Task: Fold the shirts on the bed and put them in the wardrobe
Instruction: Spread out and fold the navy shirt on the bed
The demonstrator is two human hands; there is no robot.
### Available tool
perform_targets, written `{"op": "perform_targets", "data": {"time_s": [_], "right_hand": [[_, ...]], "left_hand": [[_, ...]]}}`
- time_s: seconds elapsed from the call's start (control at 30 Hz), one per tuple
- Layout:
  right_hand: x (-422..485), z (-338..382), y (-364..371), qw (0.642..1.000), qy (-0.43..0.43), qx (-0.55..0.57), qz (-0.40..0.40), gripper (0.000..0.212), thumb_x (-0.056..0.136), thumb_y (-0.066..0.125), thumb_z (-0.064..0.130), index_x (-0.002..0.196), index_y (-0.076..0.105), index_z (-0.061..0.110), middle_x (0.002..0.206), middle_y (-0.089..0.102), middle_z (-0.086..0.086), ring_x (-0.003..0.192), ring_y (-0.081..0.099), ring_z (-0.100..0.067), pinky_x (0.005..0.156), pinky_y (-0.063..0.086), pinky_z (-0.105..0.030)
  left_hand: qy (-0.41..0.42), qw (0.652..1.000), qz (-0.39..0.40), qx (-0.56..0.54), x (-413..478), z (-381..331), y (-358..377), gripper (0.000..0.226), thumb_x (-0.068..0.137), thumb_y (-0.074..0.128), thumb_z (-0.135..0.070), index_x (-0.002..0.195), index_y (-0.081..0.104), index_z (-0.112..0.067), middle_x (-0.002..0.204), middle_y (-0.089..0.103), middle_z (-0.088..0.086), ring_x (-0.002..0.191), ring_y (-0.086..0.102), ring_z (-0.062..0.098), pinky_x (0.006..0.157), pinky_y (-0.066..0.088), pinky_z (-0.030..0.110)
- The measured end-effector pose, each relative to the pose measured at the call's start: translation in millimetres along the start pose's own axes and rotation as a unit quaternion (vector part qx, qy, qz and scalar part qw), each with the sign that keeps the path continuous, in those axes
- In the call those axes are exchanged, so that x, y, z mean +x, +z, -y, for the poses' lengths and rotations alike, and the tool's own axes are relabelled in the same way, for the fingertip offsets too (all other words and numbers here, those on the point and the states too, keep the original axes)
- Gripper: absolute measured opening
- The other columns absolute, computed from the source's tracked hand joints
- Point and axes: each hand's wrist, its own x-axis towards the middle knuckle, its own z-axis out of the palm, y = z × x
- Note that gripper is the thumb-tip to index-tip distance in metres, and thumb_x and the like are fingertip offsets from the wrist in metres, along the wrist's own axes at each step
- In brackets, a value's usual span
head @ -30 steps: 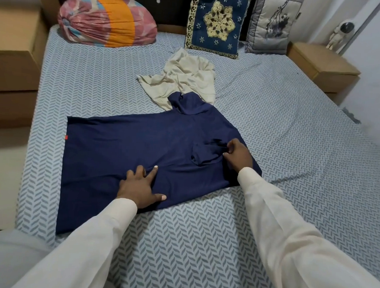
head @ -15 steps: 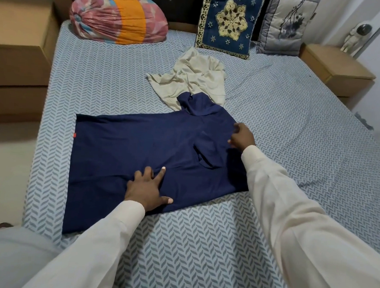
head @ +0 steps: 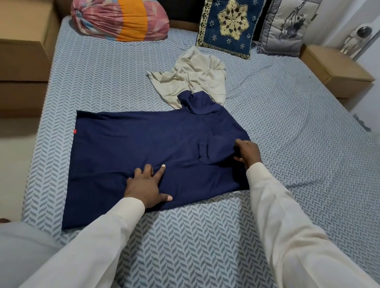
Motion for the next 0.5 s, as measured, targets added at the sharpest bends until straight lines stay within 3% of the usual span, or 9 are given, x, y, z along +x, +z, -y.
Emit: {"op": "perform_targets", "data": {"time_s": [0.07, 0.13, 0.23, 0.3, 0.4, 0.5], "right_hand": [[-6, -8, -7, 0.999, -0.008, -0.011, -0.029, 0.013, 0.069, 0.064, 0.019, 0.068, 0.051, 0.018, 0.072, 0.051, -0.008, 0.074, 0.053, -0.021, 0.053, 0.053, -0.028], [-14, -15, -11, 0.992, -0.03, -0.101, -0.066, 0.017, 0.069, 0.064, 0.012, 0.083, 0.056, 0.016, 0.089, 0.054, -0.009, 0.081, 0.056, -0.025, 0.065, 0.054, -0.031], [-31, -22, -7, 0.934, -0.096, -0.311, -0.149, 0.052, 0.076, 0.064, 0.011, 0.126, 0.055, 0.015, 0.127, 0.049, -0.015, 0.112, 0.05, -0.037, 0.095, 0.042, -0.042], [-45, -25, 3, 0.886, -0.196, -0.382, -0.176, 0.05, 0.077, 0.056, 0.018, 0.127, 0.06, 0.019, 0.127, 0.056, -0.012, 0.113, 0.052, -0.037, 0.093, 0.042, -0.047], [-52, -46, 18, 0.826, -0.325, -0.446, -0.112, 0.047, 0.08, 0.042, 0.028, 0.116, 0.069, 0.016, 0.111, 0.067, -0.01, 0.099, 0.063, -0.037, 0.08, 0.048, -0.044], [-52, -57, 24, 0.82, -0.303, -0.485, -0.006, 0.051, 0.089, 0.043, 0.029, 0.135, 0.059, 0.013, 0.14, 0.057, -0.01, 0.125, 0.054, -0.034, 0.094, 0.045, -0.046]], "left_hand": [[0.001, 1.0, 0.005, -0.004, 1, 0, 0, 0.107, 0.072, 0.051, -0.085, 0.155, -0.001, -0.042, 0.146, 0.022, 0.002, 0.127, 0.031, 0.031, 0.101, 0.04, 0.048], [0.0, 1.0, 0.007, -0.003, 1, 0, 0, 0.107, 0.072, 0.051, -0.085, 0.155, -0.002, -0.042, 0.147, 0.021, 0.002, 0.128, 0.03, 0.031, 0.102, 0.039, 0.049], [-0.002, 1.0, 0.011, -0.001, 1, 1, 1, 0.107, 0.072, 0.05, -0.085, 0.155, -0.003, -0.042, 0.148, 0.02, 0.002, 0.13, 0.029, 0.032, 0.102, 0.039, 0.049], [0.0, 1.0, 0.011, -0.001, 1, 1, 1, 0.107, 0.073, 0.05, -0.085, 0.155, -0.003, -0.042, 0.148, 0.019, 0.002, 0.13, 0.029, 0.032, 0.103, 0.039, 0.049], [0.001, 1.0, 0.012, 0.005, 1, 0, 0, 0.107, 0.073, 0.049, -0.085, 0.155, -0.004, -0.042, 0.15, 0.018, 0.003, 0.131, 0.028, 0.032, 0.104, 0.038, 0.05], [0.005, 1.0, 0.03, -0.004, 2, 1, -4, 0.106, 0.073, 0.049, -0.086, 0.155, -0.002, -0.042, 0.152, 0.016, 0.003, 0.133, 0.027, 0.033, 0.106, 0.036, 0.05]]}}
